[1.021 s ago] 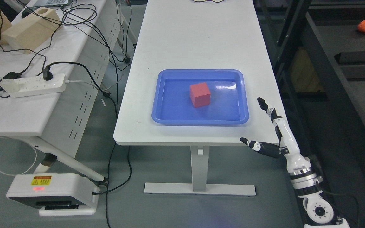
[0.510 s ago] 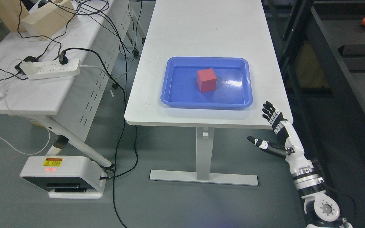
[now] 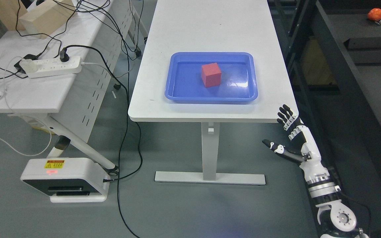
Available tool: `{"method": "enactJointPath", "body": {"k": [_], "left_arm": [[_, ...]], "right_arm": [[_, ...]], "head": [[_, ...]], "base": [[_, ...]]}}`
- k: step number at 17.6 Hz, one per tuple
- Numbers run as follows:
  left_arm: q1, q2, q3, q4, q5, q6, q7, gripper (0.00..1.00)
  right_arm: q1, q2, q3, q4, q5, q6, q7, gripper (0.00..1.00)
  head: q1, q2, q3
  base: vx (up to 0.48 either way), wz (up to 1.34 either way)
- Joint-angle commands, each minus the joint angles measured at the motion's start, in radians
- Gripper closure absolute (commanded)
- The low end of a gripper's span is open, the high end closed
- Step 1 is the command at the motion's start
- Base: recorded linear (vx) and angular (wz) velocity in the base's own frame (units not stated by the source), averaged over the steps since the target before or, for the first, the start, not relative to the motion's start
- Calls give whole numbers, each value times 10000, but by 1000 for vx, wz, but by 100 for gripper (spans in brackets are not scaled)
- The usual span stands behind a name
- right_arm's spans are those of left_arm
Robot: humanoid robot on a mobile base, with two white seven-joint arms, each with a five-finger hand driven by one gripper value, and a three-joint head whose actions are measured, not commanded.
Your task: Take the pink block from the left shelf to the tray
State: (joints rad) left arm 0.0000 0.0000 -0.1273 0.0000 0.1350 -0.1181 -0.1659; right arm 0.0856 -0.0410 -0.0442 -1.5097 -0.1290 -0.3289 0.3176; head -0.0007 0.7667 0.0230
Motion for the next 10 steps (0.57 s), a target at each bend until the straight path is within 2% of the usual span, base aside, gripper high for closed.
{"method": "enactJointPath", "body": {"k": [1, 10], "left_arm": [[199, 175, 0, -175, 0, 0, 3, 0], [199, 175, 0, -175, 0, 0, 3, 0]], "right_arm": [[-12, -4, -34, 3, -106, 7, 15, 0], [3, -65, -34, 3, -106, 436, 153, 0]], "head": [[0, 0, 0], [0, 0, 0]], "base": [[-56, -60], [-7, -8]]}}
